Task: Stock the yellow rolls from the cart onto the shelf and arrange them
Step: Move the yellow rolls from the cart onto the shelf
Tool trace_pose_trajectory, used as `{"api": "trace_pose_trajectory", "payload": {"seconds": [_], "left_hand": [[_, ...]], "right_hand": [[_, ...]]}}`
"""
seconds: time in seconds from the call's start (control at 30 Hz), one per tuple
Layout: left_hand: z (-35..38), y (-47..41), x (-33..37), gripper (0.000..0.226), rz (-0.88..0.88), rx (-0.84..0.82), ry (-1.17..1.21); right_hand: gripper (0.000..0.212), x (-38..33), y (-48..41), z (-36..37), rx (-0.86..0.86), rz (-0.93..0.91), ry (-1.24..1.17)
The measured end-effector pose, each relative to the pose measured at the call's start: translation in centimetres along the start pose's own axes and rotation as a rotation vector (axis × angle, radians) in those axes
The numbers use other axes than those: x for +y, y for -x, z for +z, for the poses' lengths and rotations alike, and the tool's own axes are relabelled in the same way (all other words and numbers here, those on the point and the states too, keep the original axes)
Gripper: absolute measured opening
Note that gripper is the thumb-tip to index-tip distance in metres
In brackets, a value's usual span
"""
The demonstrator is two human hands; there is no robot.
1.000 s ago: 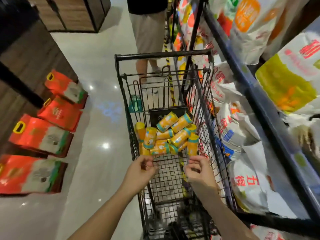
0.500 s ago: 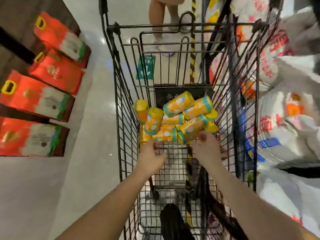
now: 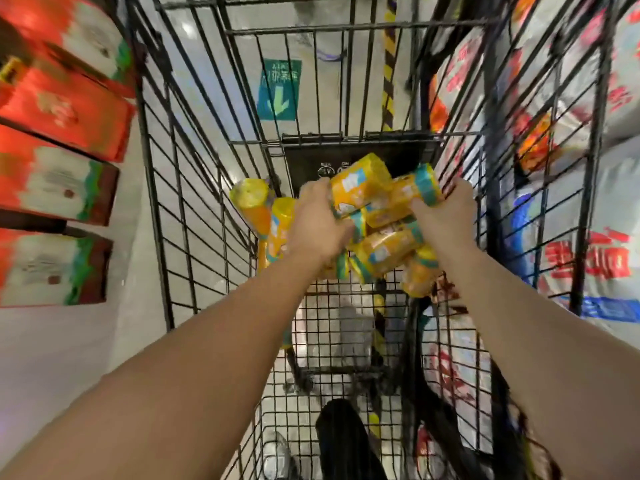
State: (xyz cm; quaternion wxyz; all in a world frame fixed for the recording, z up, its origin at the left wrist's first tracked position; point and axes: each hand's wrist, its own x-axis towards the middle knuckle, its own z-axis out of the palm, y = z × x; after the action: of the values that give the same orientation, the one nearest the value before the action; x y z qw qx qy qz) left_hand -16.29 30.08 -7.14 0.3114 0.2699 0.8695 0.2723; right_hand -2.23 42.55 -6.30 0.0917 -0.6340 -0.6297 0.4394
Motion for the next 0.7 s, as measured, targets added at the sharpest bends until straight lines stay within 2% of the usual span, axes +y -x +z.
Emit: {"api": "trace_pose_trajectory", "payload": {"seconds": [0.13,0.3,0.37,0.5,0.63,0.7], "left_hand": [[0.6,-1.7,2.6,0.081,-0.002,-0.039,-0.036],[1.2,-3.3,2.4,0.078,0.022,-0.026,-0.167],[1.3,-3.4,2.1,0.079,0.036,-0.013,-0.201],[1.1,-2.9,1.3,0.079,0.025,-0.013,-0.129],[0.4,-1.2,0.8,0.069,0.062,0.008,-0.029],[0.0,0.2,1.0,0.065,0.032,0.039,0.071]], "right_hand": [[0.089,0.4,-2.8,0.3,-0.029,0.087,-0.076],[0.112,0.2,-4.9,0.5,-0.132,0.231,-0.263],[0.11,0.5,-5.4,0.3,-0.149,0.223,-0.294],[0.087,0.0,-4.0,-0.3,-0.159,0.216,-0.276],[0.023,-0.6,-1.5,-1.1,-0.208,0.205,-0.207],[0.019,-0.5,-0.4,-1.4,-0.218,0.199,-0.197]]}}
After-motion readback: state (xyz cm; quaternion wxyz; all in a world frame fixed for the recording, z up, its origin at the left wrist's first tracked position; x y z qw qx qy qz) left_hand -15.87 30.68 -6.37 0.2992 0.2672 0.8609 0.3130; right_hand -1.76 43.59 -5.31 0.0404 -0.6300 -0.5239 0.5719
